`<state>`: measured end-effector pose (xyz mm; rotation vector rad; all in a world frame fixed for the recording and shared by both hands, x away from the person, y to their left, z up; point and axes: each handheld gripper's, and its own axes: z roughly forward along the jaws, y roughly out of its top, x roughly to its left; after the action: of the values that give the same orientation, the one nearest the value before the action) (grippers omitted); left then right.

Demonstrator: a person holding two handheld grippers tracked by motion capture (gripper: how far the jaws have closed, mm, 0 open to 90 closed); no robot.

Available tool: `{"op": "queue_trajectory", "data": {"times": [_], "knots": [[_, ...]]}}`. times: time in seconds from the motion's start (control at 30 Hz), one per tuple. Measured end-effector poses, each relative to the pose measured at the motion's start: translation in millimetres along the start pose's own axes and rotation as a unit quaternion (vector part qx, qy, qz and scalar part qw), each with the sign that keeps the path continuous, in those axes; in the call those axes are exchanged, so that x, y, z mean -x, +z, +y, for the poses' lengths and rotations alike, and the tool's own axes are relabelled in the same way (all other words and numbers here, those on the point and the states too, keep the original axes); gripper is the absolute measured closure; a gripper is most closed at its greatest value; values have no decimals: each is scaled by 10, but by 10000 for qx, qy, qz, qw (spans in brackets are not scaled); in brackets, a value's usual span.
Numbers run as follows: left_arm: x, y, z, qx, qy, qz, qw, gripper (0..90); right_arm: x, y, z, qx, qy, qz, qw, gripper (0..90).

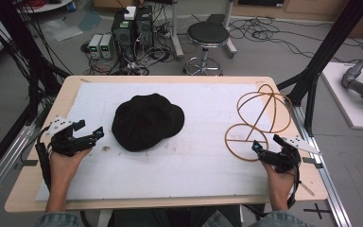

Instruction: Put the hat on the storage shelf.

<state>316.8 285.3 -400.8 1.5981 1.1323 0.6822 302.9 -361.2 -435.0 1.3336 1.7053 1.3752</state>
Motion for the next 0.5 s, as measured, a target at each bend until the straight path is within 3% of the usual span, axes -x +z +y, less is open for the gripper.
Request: {"op": "queue_trajectory", "data": {"times": [0.23,0.5], "knots": [[1,-23,-3,10,-4,22,10000,197,3,13,5,6,-30,-1,10000,56],[28,-9,10,13,65,-92,9999,197,-8,5,5,-14,-15,-2,10000,56]]}}
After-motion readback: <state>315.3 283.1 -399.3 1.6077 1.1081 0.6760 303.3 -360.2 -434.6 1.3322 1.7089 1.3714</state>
